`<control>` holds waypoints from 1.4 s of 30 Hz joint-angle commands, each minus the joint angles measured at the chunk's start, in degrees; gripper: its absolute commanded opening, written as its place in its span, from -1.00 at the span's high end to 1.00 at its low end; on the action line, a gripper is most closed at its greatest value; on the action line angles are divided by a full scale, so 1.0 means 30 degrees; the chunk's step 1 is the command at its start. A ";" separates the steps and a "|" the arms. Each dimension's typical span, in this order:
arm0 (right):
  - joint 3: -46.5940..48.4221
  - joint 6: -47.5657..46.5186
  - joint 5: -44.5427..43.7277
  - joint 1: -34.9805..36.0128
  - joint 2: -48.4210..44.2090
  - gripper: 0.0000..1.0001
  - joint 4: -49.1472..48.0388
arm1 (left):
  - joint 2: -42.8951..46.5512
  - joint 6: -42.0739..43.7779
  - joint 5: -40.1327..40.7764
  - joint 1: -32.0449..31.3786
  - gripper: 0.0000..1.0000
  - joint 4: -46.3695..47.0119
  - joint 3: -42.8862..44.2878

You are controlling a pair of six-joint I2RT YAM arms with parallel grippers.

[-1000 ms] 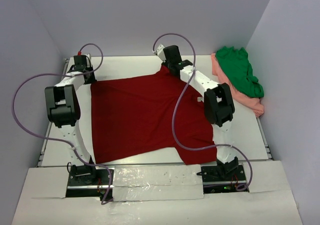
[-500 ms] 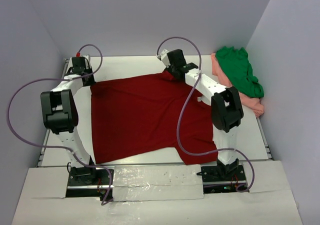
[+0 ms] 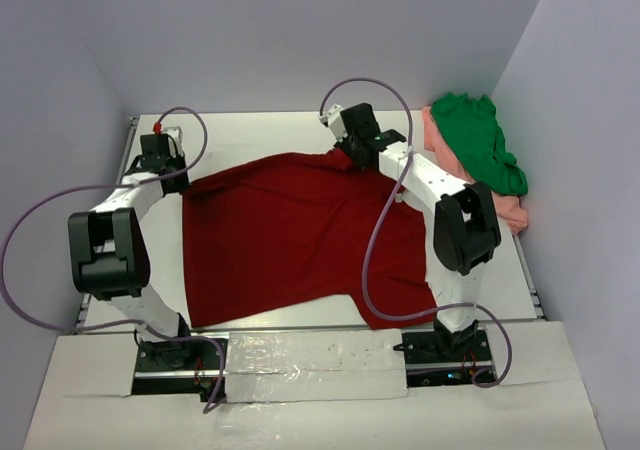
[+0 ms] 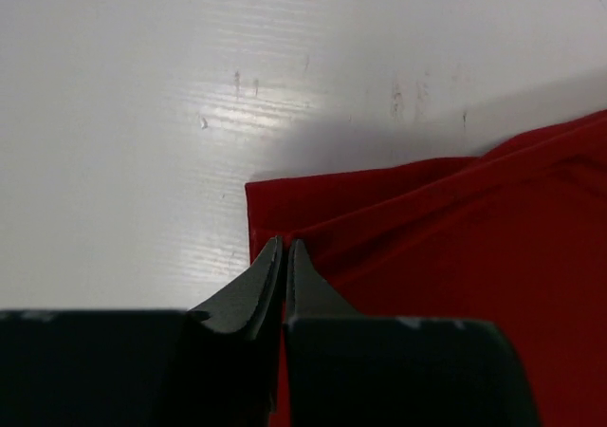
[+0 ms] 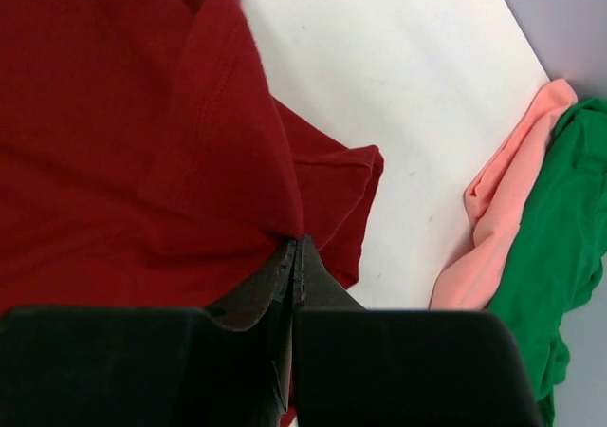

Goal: Fold and stack the t-shirts
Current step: Grap the side of the flattened tshirt furthest away from the robot with both arms, then fold the flattened tshirt in 1/3 of the way

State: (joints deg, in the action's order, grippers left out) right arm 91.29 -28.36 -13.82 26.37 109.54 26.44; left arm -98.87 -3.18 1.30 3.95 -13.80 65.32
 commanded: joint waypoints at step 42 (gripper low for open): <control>-0.2420 0.2305 0.2322 -0.1202 -0.5222 1.00 0.2671 | 0.8638 0.4897 -0.1898 0.0003 1.00 -0.0965 -0.8032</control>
State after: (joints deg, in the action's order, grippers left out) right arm 84.40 -22.37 -7.86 23.20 98.04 33.98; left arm -74.63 9.78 -4.36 3.90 -14.92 42.02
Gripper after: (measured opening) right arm 0.008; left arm 0.077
